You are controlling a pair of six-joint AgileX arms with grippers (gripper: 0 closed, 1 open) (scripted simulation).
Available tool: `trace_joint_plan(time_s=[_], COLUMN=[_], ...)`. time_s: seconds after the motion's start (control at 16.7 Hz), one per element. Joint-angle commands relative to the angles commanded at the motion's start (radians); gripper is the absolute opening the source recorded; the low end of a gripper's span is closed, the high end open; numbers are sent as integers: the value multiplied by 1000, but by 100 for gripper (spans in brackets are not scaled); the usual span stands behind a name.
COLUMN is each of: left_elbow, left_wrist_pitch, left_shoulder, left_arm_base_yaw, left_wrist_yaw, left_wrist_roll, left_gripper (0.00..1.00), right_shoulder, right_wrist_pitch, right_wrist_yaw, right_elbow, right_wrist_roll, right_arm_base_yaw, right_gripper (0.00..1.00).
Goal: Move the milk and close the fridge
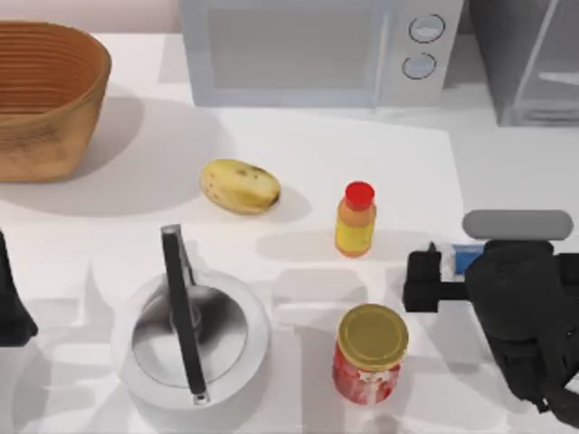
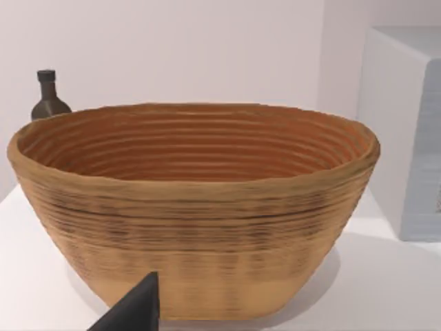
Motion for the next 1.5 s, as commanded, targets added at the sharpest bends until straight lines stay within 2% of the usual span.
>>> trace_joint_plan(time_s=[0.42,1.2,1.5], left_elbow=[0,0,0], left_wrist_pitch=[0,0,0], left_shoulder=[0,0,0], left_arm_base_yaw=[0,0,0], left_wrist_yaw=[0,0,0], left_wrist_roll=[0,0,0], left_gripper=[100,100,100], right_shoulder=[78,78,78], right_wrist_pitch=[63,63,63], right_wrist_yaw=[-11,-11,-11], right_elbow=[20,20,20], right_wrist_roll=[-9,-9,-9], right_arm_base_yaw=[-12,-12,-12], right_gripper=[100,2,0])
